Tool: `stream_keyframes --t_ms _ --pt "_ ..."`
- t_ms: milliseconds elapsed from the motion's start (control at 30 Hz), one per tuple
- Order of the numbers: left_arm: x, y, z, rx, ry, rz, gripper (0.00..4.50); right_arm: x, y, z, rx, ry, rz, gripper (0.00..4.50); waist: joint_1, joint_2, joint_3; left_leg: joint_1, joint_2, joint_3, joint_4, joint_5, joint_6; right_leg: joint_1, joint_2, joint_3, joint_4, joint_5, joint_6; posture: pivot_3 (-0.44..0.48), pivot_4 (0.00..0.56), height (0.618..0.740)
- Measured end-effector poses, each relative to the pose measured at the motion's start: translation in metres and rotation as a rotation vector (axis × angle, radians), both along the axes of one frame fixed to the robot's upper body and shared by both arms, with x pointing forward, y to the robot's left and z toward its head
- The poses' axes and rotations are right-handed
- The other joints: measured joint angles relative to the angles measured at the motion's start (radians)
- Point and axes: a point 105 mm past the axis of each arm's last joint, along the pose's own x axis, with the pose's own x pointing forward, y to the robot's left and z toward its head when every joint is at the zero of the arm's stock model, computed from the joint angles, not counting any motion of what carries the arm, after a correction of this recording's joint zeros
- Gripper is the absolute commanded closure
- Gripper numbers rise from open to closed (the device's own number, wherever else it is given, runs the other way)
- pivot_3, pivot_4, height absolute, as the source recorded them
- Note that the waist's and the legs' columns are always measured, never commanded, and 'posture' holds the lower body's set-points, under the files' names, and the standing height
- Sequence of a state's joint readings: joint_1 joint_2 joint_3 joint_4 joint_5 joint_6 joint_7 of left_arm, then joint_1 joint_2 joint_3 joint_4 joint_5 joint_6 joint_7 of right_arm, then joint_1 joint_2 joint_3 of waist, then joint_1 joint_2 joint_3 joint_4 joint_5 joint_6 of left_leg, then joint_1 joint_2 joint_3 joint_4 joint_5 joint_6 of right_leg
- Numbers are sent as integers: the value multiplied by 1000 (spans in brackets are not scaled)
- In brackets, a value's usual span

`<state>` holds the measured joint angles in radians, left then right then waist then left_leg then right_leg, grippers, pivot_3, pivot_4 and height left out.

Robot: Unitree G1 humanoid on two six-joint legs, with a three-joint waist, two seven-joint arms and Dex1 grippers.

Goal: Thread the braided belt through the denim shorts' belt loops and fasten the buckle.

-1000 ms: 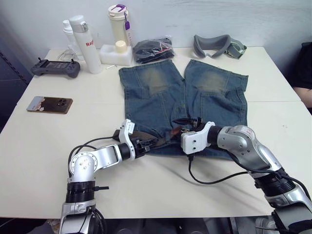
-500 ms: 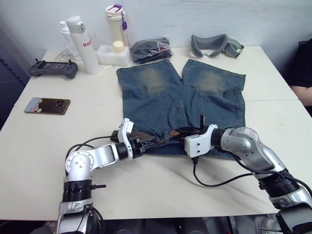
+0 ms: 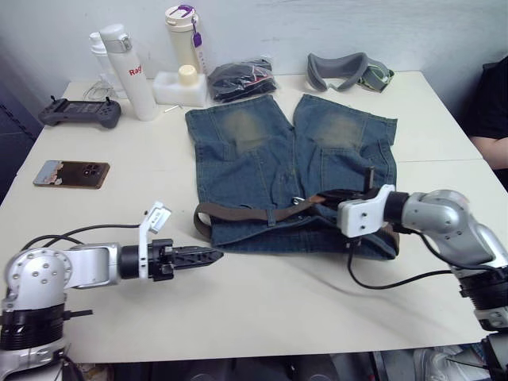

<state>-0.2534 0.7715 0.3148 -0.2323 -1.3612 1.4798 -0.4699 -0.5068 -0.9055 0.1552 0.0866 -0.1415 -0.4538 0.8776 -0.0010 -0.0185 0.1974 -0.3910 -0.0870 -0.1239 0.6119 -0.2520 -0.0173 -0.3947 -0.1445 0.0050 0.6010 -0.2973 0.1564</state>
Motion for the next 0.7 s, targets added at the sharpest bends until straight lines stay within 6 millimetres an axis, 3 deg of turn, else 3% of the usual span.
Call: stream_keyframes --t_ms 233,533,700 --pt "6 9 21 -41 -118 -4 13 -1 -19 18 66 69 -42 4500 -2 3 2 0 2 2 0 -2 1 0 0 0 -1 0 0 0 150 740" --pt "40 15 48 -2 -341 93 13 7 -34 33 46 29 -93 4500 -2 6 4 -1 3 4 0 -4 1 -2 1 0 -2 0 -1 0 150 740" --pt "63 -18 66 -12 -611 86 13 16 -42 41 37 1 -160 4500 3 7 5 -3 3 9 2 -4 1 -3 1 0 -2 0 0 0 150 740"
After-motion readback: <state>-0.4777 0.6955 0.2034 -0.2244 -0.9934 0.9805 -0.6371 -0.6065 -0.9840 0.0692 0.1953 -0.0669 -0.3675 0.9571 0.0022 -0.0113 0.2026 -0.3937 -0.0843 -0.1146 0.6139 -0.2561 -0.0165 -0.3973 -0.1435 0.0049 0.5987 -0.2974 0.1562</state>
